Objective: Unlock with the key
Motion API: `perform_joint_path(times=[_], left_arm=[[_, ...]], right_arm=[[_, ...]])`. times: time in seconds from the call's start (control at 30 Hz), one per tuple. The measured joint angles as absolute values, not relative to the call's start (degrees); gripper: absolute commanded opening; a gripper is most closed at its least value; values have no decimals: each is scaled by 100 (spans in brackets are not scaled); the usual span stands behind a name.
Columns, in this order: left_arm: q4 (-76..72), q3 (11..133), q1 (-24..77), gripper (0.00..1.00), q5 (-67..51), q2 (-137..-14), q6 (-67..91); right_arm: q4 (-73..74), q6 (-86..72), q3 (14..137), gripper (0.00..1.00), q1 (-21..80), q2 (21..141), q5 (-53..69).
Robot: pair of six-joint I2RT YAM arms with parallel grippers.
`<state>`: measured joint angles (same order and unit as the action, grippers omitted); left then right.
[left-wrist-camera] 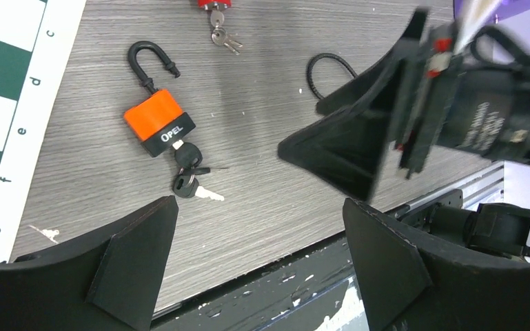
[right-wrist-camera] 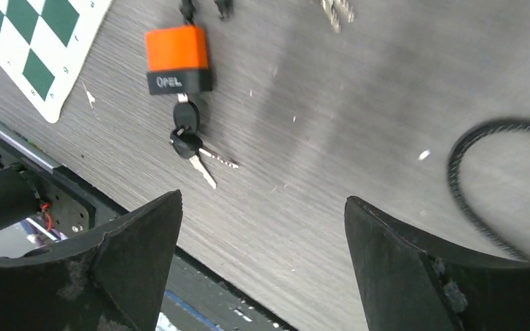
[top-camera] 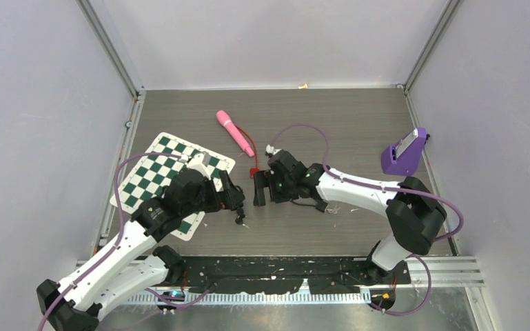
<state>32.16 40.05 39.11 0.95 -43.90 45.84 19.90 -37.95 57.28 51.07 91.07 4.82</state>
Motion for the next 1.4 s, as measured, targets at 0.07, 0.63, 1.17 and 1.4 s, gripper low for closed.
perform_joint_path(times=[0.07,0.63,1.17,1.4], left_arm=[[3232,3924,3865,94,97,-4270,4582],[3127,3763,3776,94,-283,-4182,4593],[3041,3726,3776,93,-370,-4171,4598],[2965,3699,3776,93,-449,-4198,4622]], right_arm=[[2062,-3385,5907,94,5030,9013,368],[3769,-923,4987,99,3330,7688,-47],[3579,-939,4799,83,3232,8663,718],[3533,-1223,4742,77,3640,8661,401]])
